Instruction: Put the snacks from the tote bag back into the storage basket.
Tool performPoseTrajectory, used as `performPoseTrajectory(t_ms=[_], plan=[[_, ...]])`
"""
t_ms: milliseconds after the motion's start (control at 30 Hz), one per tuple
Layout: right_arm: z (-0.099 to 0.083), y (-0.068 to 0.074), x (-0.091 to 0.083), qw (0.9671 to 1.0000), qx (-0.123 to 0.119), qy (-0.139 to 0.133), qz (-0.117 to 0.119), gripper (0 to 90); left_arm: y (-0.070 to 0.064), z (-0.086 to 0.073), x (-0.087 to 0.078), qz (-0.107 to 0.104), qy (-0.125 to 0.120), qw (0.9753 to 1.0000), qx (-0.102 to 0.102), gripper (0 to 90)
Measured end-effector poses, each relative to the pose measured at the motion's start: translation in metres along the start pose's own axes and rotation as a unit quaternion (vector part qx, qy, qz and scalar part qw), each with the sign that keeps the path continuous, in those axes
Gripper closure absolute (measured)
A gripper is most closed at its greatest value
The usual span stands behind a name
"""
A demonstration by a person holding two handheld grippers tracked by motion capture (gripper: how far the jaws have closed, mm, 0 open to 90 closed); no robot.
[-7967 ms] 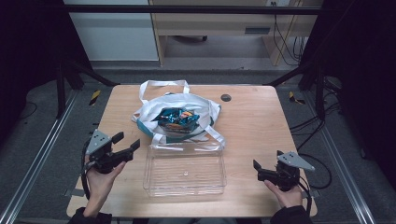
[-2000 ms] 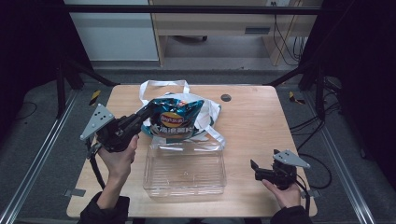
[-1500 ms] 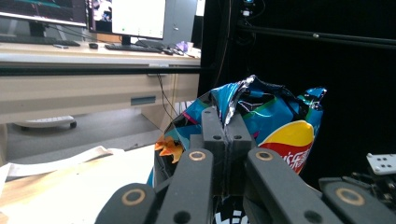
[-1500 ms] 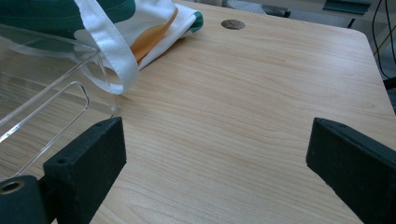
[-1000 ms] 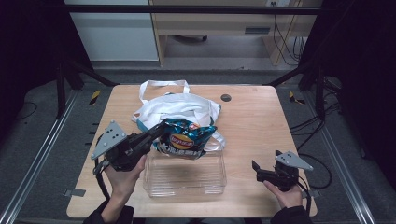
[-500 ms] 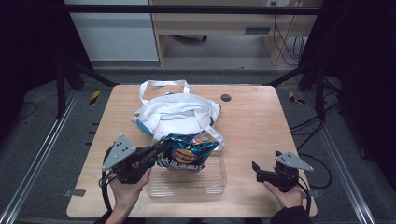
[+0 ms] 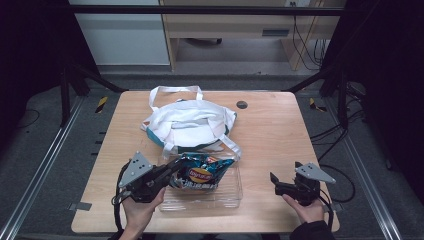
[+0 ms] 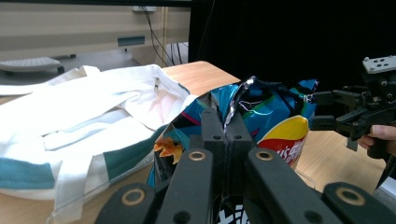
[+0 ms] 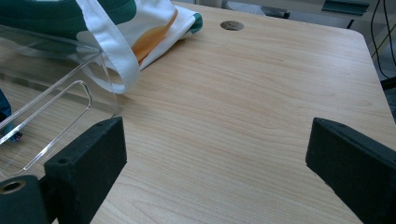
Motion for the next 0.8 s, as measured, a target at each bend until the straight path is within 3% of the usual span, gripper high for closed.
performPoseTrajectory(t_ms=[267,800], plan=[[0.000,0.000,0.000,1.0000,0.001,0.000,-0.001,5.4,0.003,-0.007,-0.005,0.008,0.006,0.9999,-0.007,89.9],[-0.001,0.000,0.001,1.0000,0.001,0.003,-0.001,5.4,0.023,-0.015,-0.003,0.049,0.016,0.9985,-0.020,89.7]])
Point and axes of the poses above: each handheld gripper's, and its own axes: x roughly forward along the jaws, z roughly out of its top, y roughly to its left, the point moved 9 cm from there along x, roughly forward along the jaws, and after that the axes turned 14 degrees about -y, right-handed, at the moved point
